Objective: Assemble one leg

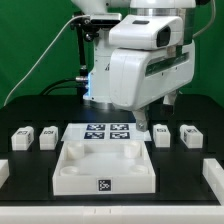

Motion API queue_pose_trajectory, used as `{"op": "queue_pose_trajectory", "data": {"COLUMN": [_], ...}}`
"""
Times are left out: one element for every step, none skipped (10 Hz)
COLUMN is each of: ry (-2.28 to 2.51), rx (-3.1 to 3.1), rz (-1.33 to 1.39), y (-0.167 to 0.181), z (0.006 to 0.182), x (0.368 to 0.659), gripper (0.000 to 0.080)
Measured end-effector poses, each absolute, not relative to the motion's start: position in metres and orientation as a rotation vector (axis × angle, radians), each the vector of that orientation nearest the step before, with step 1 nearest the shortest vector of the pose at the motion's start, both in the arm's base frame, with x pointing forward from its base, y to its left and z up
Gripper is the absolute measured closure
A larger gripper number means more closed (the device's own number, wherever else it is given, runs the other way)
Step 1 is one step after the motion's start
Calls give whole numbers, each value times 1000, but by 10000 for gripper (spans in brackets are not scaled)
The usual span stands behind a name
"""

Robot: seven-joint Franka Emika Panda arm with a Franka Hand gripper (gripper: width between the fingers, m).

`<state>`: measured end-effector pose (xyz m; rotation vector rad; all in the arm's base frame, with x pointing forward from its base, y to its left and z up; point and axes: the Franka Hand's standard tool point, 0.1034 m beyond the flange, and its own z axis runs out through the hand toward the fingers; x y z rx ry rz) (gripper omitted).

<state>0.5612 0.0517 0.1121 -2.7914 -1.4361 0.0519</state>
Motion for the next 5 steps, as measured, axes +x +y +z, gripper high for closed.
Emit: {"op": "queue_pose_trajectory", "data": {"ry": [-1436,-1436,-1436,-1436,-1436], "rx": [-2791,-2791,-2791,-2791,-2791], "rz": [52,52,52,52,52], "y": [52,52,52,52,52], "z": [112,112,112,112,112], "x": [561,561,561,561,561], "gripper": [150,150,150,150,150]}}
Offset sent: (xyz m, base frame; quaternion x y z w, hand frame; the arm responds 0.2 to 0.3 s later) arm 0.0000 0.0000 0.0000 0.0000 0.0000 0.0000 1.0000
